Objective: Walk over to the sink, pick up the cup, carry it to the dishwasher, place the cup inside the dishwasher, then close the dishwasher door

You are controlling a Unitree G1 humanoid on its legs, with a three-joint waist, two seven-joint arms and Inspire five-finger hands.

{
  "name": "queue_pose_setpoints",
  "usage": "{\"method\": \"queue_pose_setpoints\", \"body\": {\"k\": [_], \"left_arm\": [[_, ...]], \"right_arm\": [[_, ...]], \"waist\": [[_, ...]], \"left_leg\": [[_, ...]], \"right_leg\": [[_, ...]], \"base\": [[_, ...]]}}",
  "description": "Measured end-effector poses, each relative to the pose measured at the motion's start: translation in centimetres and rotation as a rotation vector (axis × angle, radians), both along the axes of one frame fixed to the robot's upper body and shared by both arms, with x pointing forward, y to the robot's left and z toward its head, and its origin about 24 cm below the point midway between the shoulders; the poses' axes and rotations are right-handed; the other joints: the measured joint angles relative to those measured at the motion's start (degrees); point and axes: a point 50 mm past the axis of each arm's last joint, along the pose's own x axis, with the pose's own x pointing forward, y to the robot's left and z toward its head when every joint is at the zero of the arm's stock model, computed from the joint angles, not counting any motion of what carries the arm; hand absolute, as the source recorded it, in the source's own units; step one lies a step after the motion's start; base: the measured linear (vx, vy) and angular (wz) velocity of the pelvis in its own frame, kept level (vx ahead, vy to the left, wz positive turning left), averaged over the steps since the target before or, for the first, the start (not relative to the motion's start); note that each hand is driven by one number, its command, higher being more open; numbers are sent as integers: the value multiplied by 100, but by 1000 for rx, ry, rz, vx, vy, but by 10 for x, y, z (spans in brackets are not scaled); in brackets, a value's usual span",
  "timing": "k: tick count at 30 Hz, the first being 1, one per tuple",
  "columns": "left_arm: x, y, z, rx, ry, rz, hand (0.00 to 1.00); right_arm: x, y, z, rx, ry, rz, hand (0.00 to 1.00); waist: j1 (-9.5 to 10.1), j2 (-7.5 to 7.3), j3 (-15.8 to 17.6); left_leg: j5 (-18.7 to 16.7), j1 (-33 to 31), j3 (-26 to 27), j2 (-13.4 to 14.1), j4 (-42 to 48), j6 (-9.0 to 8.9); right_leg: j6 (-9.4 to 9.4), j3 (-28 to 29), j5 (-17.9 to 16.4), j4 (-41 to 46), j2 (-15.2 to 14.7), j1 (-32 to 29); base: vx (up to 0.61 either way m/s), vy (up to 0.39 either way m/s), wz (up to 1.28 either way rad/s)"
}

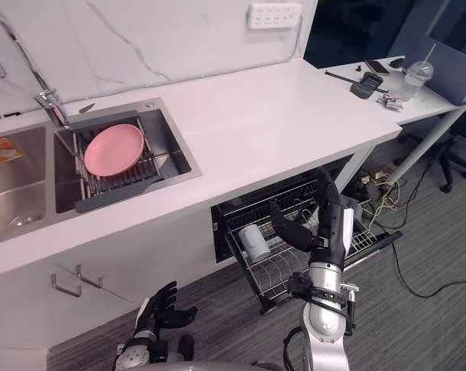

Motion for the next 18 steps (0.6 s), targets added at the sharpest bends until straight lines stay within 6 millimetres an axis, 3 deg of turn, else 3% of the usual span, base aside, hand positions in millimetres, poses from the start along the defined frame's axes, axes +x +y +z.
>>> {"method": "queue_pose_setpoints", "body": {"k": [2,5,6,7,11,14,17,18], "left_arm": [[3,-3,1,-8,-8,5,90],[6,-8,0,-13,-7,-8,90],[7,-9,0,-15,-8,-10,90],[6,-9,0,-14,-5,-11,90],[5,0,-1,37,4,-30,90],[2,11,-2,76,17,-29,90],[-1,19,-5,95,42,-20,90],[-1,22,-6,105,47,-21,90]], "right_arm": [[2,1,5,-14,-22,15,90],[9,-3,12,-36,-60,-1,90],[14,-4,17,-55,-83,2,90],[16,-4,19,-71,-89,7,90],[30,2,20,-98,-100,23,90],[31,0,10,-95,-60,16,90],[32,-5,-2,-116,4,-9,90],[32,-7,-6,-123,25,-25,90]], "waist": [[2,75,46],[-36,139,101],[-32,282,109],[-31,314,108],[58,319,114],[55,239,169],[9,189,216],[-15,147,257]], "left_leg": [[-161,-350,-15,2,207,101],[-217,-669,1565,527,600,182],[-223,-786,2027,731,816,201],[-163,-800,2105,741,814,153],[120,-740,1909,252,326,363],[117,-708,1862,1,239,456],[-13,-602,1735,-114,230,523],[-71,-522,1672,-156,234,573]], "right_leg": [[-3,-444,3,-5,-30,8],[15,-1329,14,-130,-152,219],[44,-1588,-6,-124,-150,292],[86,-1675,-35,-121,-144,320],[98,-1769,-63,-128,-440,358],[110,-1784,-56,-24,-635,367],[78,-1692,-70,880,-914,129],[21,-1502,-65,1639,-1105,-131]], "base": [[-80,-7,109],[-48,27,146],[-24,112,128],[-5,76,101],[39,148,54],[51,131,23],[62,134,21],[99,132,31]]}}
